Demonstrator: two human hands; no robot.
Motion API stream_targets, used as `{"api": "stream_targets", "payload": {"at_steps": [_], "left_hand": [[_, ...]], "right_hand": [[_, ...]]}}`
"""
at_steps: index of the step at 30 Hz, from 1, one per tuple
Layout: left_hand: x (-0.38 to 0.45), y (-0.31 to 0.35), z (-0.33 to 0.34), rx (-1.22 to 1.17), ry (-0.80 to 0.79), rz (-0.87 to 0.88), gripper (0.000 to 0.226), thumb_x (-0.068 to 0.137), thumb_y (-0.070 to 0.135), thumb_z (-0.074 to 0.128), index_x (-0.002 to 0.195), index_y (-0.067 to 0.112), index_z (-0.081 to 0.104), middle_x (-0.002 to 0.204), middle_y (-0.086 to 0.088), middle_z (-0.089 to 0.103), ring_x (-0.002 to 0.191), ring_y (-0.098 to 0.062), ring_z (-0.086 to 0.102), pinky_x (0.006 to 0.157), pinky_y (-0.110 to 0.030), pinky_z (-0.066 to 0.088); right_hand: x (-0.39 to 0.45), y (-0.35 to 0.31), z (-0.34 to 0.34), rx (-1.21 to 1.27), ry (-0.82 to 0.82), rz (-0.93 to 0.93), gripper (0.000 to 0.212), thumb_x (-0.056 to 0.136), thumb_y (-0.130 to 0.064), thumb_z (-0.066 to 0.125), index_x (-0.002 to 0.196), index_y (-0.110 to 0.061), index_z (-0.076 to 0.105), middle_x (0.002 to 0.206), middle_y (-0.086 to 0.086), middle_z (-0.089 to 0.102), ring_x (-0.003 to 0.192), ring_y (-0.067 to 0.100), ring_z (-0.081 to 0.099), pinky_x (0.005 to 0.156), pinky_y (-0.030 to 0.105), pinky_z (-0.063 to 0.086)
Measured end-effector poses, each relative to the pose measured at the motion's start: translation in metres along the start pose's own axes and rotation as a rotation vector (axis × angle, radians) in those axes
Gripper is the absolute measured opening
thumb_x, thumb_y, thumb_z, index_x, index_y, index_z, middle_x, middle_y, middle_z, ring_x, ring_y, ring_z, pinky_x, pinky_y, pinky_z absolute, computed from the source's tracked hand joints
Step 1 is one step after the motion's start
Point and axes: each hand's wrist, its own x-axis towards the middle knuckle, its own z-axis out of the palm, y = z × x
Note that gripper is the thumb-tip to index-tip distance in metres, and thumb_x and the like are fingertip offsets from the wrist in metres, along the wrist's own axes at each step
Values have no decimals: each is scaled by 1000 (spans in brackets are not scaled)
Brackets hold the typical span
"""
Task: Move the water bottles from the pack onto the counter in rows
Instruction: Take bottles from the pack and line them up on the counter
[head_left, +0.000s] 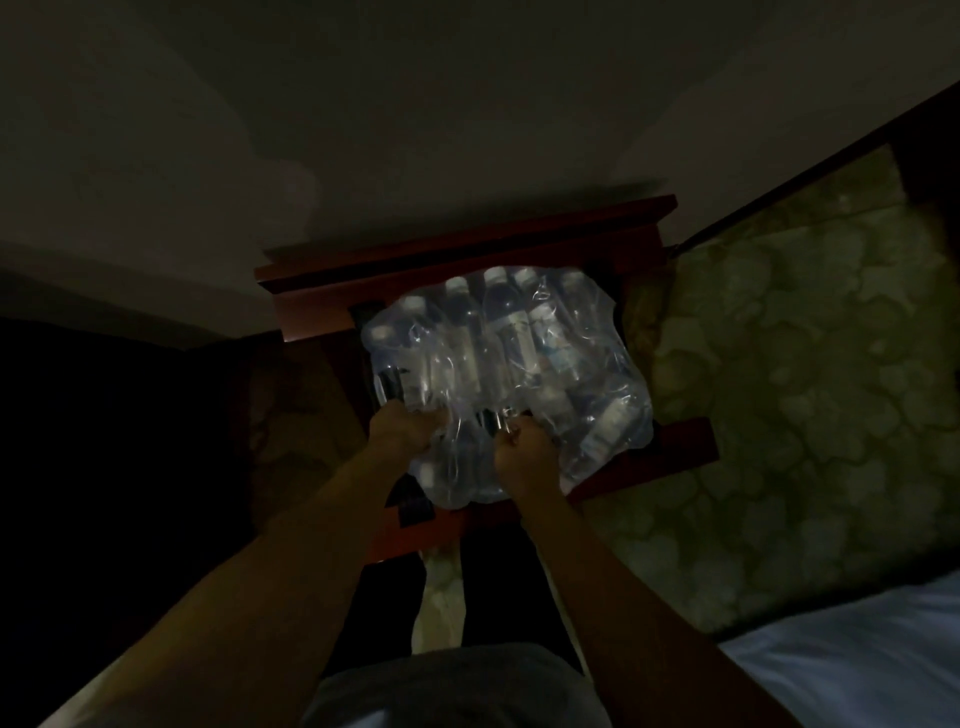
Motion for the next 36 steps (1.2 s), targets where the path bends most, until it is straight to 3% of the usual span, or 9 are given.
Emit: {"api": "stream_targets", "payload": {"at_steps": [3, 9, 13, 16, 19, 22, 24, 27, 36], "left_hand": [[-13, 3, -13, 69, 96, 46, 45, 78, 39, 76, 104, 3, 69, 102, -12, 70, 91, -26, 69, 71, -32, 55], [-30, -2, -38, 5, 99, 102, 59, 76, 50, 75, 114, 5, 64, 109, -11, 69, 98, -27, 67, 85, -38, 57], [-36, -12, -38, 42, 90, 110, 54, 80, 49, 71, 113, 7, 64, 108, -8, 69, 86, -20, 64, 59, -24, 47], [-43, -24, -39, 50, 132, 133, 52, 76, 48, 74, 105, 6, 65, 101, -7, 70, 78, -17, 63, 51, -21, 41], [-60, -36, -34, -41, 158, 124, 60, 67, 53, 76, 107, 9, 64, 101, -5, 69, 86, -21, 66, 65, -31, 54], [-75, -42, -31, -74, 145, 96, 60, 67, 53, 76, 108, 12, 62, 101, -4, 68, 88, -22, 66, 76, -38, 58], [-80, -44, -31, -63, 162, 95, 51, 75, 46, 75, 108, 12, 59, 102, -4, 65, 89, -23, 63, 78, -37, 56], [-87, -42, -30, -50, 193, 109, 47, 79, 43, 74, 109, 13, 56, 105, -4, 61, 86, -20, 55, 73, -30, 45], [-93, -44, -34, -37, 211, 62, 56, 81, 49, 70, 120, 10, 58, 111, -7, 60, 93, -24, 55, 75, -27, 37]], "right_hand": [[4, -10, -4, 69, 3, 71, 41, 99, -23, 50, 134, -2, 50, 135, 18, 55, 125, 34, 52, 98, 35, 41], [13, -19, 2, 237, 5, 221, 51, 101, -13, 42, 150, -12, 29, 150, 16, 41, 135, 35, 42, 111, 41, 31], [6, -18, 6, 325, 30, 289, 63, 103, -20, 38, 156, -30, 5, 150, 17, 39, 131, 40, 45, 105, 47, 38], [8, -20, 5, 393, 113, 257, 65, 99, -29, 50, 155, -25, 16, 148, 14, 44, 130, 37, 48, 103, 43, 41], [18, -21, 11, 495, 54, 290, 77, 77, -53, 68, 140, -16, 43, 133, 15, 57, 114, 36, 61, 95, 50, 52], [16, -31, 9, 562, -85, 310, 52, 83, -49, 67, 118, -11, 62, 104, 6, 67, 91, 22, 67, 82, 41, 58], [22, -32, 9, 535, -175, 303, 51, 86, -53, 62, 115, -12, 64, 93, 2, 63, 86, 17, 62, 83, 38, 55], [26, -36, 12, 551, -246, 311, 59, 83, -56, 64, 123, -13, 60, 105, 4, 62, 93, 18, 59, 73, 31, 51], [27, -32, 15, 614, -145, 329, 46, 76, -40, 77, 111, -12, 64, 97, 6, 69, 87, 20, 67, 72, 36, 59]]}}
